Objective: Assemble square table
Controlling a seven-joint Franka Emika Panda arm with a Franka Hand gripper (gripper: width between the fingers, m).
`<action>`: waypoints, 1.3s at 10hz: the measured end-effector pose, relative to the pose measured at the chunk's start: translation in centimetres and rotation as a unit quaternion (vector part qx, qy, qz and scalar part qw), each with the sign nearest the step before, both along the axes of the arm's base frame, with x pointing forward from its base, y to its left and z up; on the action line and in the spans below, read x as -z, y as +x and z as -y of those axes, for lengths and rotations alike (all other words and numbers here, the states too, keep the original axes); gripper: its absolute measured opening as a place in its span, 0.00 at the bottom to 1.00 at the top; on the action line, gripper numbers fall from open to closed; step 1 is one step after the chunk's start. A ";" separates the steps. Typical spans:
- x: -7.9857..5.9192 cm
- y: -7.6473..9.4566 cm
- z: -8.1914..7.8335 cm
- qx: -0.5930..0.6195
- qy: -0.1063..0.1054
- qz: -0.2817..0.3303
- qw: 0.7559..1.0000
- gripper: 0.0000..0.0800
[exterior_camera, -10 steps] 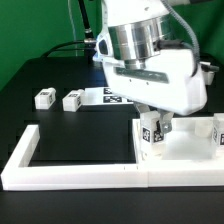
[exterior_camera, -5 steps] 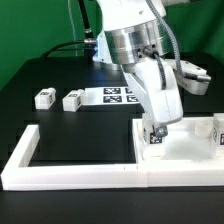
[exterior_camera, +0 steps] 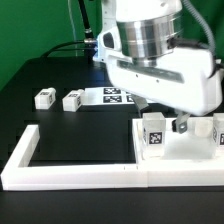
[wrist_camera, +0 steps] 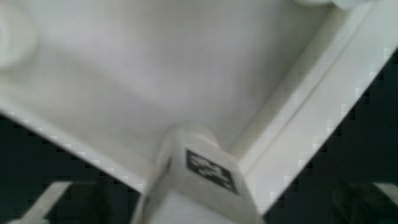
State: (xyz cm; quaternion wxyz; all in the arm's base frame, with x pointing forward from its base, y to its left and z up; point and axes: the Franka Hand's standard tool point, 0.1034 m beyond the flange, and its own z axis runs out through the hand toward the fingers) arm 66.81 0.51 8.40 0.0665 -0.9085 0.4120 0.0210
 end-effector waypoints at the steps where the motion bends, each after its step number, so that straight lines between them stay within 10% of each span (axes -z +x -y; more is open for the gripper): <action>1: 0.1 -0.1 0.1 -0.015 -0.001 0.001 1.000 0.80; 8: 0.5 0.8 0.5 -0.334 -0.038 0.066 0.940 0.81; 10: 0.5 0.9 0.8 -0.324 -0.040 0.065 0.943 0.50; 13: 0.6 0.8 1.6 -0.215 -0.040 0.052 0.975 0.38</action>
Offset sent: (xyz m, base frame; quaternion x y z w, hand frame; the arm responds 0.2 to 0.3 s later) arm 0.0000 0.0000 0.0000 0.0000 0.0000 -0.1296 0.9916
